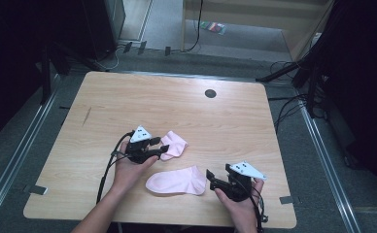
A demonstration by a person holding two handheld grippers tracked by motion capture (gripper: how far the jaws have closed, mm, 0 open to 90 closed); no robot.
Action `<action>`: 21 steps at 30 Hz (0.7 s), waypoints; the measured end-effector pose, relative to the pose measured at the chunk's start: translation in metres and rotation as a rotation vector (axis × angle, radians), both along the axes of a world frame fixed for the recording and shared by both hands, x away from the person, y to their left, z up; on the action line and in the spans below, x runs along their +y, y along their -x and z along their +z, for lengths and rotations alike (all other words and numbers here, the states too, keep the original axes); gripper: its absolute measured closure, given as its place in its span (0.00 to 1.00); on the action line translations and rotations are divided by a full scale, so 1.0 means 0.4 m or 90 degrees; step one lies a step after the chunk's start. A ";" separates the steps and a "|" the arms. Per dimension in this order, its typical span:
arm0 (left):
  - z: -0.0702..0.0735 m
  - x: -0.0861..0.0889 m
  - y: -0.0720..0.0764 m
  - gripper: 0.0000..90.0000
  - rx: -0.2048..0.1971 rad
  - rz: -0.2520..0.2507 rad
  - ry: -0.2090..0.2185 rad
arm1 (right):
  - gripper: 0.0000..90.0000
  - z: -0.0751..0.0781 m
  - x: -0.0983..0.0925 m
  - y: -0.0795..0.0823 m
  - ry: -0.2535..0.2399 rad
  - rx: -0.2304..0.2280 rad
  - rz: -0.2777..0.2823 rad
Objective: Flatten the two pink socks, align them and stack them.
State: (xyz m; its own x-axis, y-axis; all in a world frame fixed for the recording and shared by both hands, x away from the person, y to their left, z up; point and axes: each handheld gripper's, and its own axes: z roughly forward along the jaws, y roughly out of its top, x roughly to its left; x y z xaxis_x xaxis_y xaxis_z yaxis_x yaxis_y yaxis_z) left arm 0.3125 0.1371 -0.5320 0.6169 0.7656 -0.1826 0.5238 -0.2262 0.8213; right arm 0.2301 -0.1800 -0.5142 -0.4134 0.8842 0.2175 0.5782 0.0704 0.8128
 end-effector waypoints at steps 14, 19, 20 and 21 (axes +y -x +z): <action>-0.047 -0.001 0.022 0.85 0.042 0.008 -0.070 | 0.65 0.059 0.193 -0.118 0.037 -0.031 0.144; -0.051 0.007 0.018 0.98 0.065 0.008 -0.039 | 0.67 0.039 0.268 -0.174 0.073 -0.012 0.178; -0.052 0.010 0.017 0.98 0.071 0.010 -0.029 | 0.65 0.033 0.279 -0.186 0.079 -0.002 0.185; -0.052 0.011 0.017 0.99 0.071 0.010 -0.030 | 0.65 0.025 0.292 -0.200 0.081 0.009 0.186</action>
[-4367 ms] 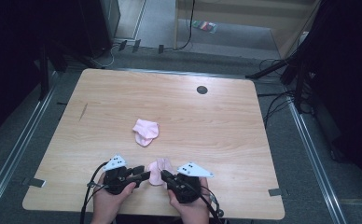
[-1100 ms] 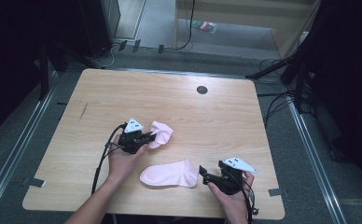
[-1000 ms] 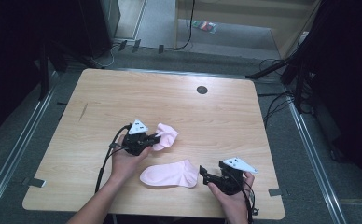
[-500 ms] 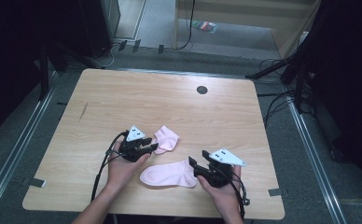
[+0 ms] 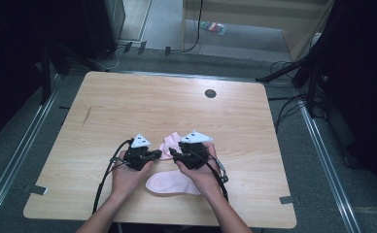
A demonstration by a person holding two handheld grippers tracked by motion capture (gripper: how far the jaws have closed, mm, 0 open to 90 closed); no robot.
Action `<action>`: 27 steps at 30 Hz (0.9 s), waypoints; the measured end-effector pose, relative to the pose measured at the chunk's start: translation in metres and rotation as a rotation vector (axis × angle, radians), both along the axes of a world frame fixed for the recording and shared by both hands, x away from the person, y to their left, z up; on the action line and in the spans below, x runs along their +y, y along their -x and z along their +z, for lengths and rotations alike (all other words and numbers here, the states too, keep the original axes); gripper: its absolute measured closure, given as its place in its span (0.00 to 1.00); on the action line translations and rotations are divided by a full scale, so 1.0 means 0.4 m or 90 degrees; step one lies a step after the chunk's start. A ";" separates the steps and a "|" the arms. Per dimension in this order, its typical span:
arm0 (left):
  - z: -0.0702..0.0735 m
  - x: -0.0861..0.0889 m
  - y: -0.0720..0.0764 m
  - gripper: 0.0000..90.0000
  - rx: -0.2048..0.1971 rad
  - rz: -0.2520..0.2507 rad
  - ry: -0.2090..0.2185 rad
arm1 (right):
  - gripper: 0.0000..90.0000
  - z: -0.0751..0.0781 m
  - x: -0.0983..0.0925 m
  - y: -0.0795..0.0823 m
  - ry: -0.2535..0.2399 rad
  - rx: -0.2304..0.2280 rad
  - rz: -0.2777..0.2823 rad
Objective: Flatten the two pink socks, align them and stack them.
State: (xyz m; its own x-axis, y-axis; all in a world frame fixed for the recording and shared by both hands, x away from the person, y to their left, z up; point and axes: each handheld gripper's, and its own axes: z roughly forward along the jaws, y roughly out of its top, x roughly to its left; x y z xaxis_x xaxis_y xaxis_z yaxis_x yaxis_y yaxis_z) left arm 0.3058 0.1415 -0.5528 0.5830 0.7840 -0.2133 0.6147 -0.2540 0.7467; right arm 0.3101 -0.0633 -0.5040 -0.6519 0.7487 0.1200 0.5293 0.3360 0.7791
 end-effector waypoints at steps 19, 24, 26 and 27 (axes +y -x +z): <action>-0.001 0.013 -0.006 1.00 0.013 0.006 0.015 | 0.92 -0.082 0.068 -0.075 0.052 0.060 -0.033; -0.002 0.014 -0.007 1.00 0.015 0.008 0.018 | 1.00 -0.074 0.053 -0.077 0.047 0.062 -0.060; -0.002 0.015 -0.008 1.00 0.017 0.007 0.024 | 1.00 -0.064 0.041 -0.074 0.026 0.060 -0.069; -0.002 0.017 -0.009 1.00 0.019 0.005 0.023 | 1.00 -0.057 0.037 -0.071 0.023 0.052 -0.070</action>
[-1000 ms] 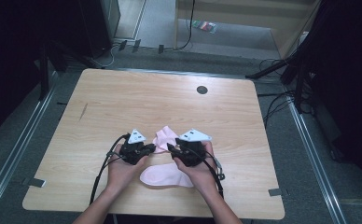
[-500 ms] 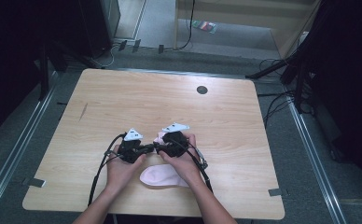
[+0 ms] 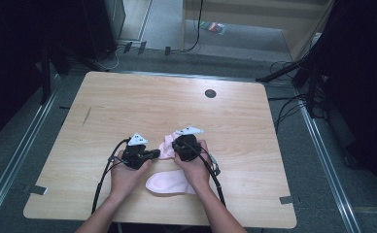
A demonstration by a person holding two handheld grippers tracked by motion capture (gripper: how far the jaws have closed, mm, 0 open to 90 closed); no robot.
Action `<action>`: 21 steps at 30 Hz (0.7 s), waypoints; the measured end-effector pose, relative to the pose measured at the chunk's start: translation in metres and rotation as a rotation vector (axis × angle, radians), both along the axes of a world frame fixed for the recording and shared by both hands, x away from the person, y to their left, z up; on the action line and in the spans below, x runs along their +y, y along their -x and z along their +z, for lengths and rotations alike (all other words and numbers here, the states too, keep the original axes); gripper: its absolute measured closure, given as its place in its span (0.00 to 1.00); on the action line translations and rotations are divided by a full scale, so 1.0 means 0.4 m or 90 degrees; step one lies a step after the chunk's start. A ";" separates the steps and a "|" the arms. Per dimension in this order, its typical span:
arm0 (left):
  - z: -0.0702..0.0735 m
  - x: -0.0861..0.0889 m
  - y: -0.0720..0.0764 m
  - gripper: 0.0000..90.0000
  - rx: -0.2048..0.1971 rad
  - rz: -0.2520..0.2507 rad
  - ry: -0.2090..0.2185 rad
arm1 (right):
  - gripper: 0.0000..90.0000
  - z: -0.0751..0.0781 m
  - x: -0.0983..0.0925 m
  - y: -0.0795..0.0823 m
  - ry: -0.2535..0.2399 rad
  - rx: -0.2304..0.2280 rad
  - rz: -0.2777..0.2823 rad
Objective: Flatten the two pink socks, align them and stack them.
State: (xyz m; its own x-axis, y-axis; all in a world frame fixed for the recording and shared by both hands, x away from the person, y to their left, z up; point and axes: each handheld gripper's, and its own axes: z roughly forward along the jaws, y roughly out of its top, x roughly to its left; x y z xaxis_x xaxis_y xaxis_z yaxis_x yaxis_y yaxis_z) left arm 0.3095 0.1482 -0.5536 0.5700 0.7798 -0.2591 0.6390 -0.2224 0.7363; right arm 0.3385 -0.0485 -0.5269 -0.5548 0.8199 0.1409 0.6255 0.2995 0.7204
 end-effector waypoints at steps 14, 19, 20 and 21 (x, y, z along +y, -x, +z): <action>-0.001 0.001 -0.002 1.00 0.002 0.003 0.006 | 0.76 0.005 0.051 -0.003 -0.052 0.021 0.007; -0.001 0.001 -0.002 1.00 0.005 0.002 0.007 | 0.87 -0.014 0.051 -0.010 -0.034 0.063 0.010; -0.001 0.002 -0.002 1.00 0.006 0.002 0.007 | 0.94 -0.016 0.052 -0.008 -0.028 0.060 0.013; -0.001 0.002 -0.002 1.00 0.006 0.002 0.009 | 0.97 -0.016 0.050 -0.007 -0.029 0.057 0.019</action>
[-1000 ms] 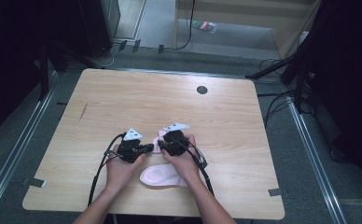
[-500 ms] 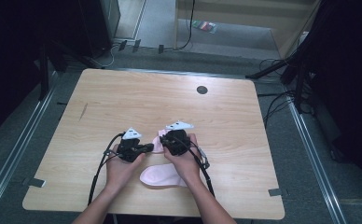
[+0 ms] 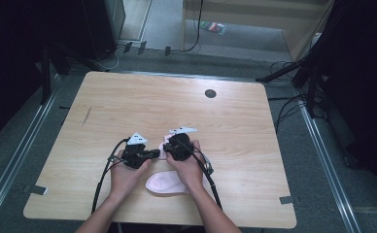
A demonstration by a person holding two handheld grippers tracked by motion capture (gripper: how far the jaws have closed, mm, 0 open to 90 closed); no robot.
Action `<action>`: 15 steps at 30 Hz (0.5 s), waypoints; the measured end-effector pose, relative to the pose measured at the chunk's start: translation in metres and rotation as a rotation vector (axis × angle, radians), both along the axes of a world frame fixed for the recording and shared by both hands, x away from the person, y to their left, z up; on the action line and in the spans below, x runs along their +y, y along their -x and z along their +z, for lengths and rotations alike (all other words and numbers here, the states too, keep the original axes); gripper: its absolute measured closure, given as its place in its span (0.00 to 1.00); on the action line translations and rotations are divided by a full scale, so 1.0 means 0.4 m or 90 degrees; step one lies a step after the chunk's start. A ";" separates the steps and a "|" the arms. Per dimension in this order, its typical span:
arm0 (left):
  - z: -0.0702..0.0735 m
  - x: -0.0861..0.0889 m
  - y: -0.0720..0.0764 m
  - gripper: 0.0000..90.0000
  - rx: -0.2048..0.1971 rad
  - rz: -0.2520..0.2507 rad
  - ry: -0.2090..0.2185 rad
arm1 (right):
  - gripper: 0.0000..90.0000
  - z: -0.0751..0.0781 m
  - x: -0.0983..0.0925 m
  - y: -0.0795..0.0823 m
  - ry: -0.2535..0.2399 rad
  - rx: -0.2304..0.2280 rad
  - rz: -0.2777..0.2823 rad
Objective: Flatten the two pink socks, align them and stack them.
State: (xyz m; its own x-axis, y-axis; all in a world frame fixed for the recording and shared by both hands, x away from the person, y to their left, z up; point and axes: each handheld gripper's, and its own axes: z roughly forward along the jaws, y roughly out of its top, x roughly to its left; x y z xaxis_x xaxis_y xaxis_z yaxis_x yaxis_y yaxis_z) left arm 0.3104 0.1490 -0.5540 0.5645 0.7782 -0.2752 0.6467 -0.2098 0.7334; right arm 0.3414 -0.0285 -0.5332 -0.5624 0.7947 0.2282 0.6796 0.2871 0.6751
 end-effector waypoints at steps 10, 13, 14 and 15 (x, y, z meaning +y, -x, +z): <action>0.000 0.001 -0.001 1.00 0.001 0.003 0.004 | 0.99 0.071 -0.100 -0.003 -0.049 -0.054 -0.065; 0.000 0.000 0.000 1.00 -0.001 0.006 0.002 | 0.99 0.085 -0.155 -0.010 -0.059 -0.061 -0.096; 0.000 0.000 0.001 1.00 -0.005 0.010 -0.003 | 0.99 0.089 -0.175 -0.012 -0.063 -0.056 -0.110; 0.001 -0.001 0.001 1.00 -0.007 0.012 -0.006 | 0.99 0.090 -0.196 -0.015 -0.067 -0.057 -0.123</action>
